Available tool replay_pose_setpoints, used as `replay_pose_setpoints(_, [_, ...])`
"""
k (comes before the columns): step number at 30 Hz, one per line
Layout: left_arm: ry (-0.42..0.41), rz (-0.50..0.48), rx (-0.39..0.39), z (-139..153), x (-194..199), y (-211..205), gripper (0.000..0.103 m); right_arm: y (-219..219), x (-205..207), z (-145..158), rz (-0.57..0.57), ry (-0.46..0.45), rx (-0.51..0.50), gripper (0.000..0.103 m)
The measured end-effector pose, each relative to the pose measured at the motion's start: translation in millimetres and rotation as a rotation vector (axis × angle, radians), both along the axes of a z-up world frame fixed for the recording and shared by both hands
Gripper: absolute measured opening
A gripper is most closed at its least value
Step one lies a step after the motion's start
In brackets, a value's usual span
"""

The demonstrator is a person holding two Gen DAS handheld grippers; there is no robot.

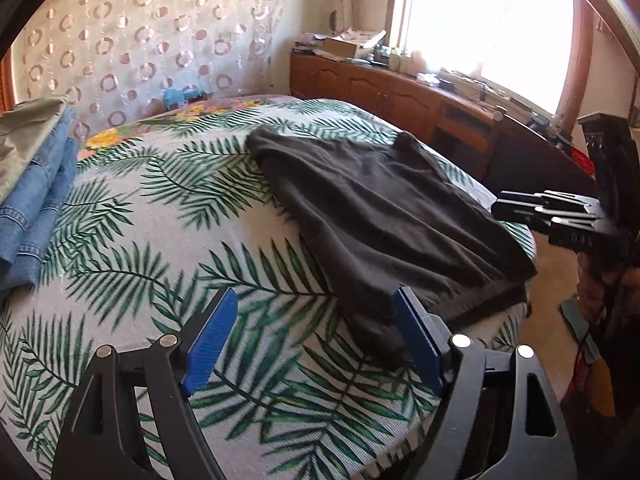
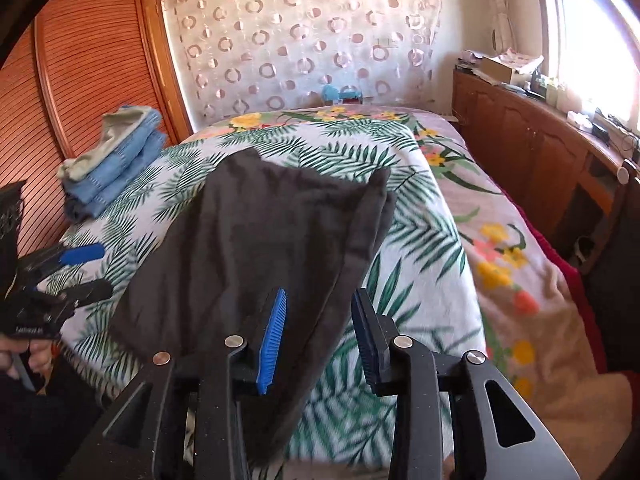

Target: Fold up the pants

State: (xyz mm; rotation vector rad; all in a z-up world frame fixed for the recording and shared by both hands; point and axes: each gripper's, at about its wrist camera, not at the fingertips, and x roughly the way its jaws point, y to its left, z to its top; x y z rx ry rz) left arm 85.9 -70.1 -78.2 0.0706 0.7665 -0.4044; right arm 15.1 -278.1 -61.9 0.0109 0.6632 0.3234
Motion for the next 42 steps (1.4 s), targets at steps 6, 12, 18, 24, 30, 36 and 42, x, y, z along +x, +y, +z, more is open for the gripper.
replay_pose_setpoints(6, [0.001, -0.034, 0.003, 0.6, -7.6, -6.3, 0.07, 3.8, -13.9, -4.1, 0.005, 0.016, 0.0, 0.035])
replay_pose_setpoints(12, [0.034, -0.085, 0.003, -7.1, -12.3, -19.2, 0.055, 1.3, -11.6, -5.3, 0.002, 0.025, -0.011, 0.035])
replay_pose_setpoints(18, [0.052, -0.116, 0.006, -11.8, -14.0, -28.4, 0.048, 3.4, -12.2, -7.5, -0.004, 0.036, -0.017, 0.035])
replay_pose_setpoints(24, [0.084, -0.125, -0.005, -18.7, -8.2, -29.2, 0.036, 5.4, -14.2, -11.6, -0.005, 0.039, -0.026, 0.035])
replay_pose_setpoints(30, [0.06, -0.121, -0.022, -10.6, -10.6, -25.4, 0.017, 3.5, -15.9, -11.8, 0.003, 0.04, -0.016, 0.035])
replay_pose_setpoints(36, [0.063, -0.123, -0.021, -8.7, -11.2, -23.6, 0.017, 4.8, -21.7, -9.2, 0.026, 0.029, -0.005, 0.035])
replay_pose_setpoints(42, [0.082, -0.122, -0.01, -14.7, -11.1, -24.3, 0.017, 11.4, -26.0, -13.1, 0.055, 0.041, -0.025, 0.035])
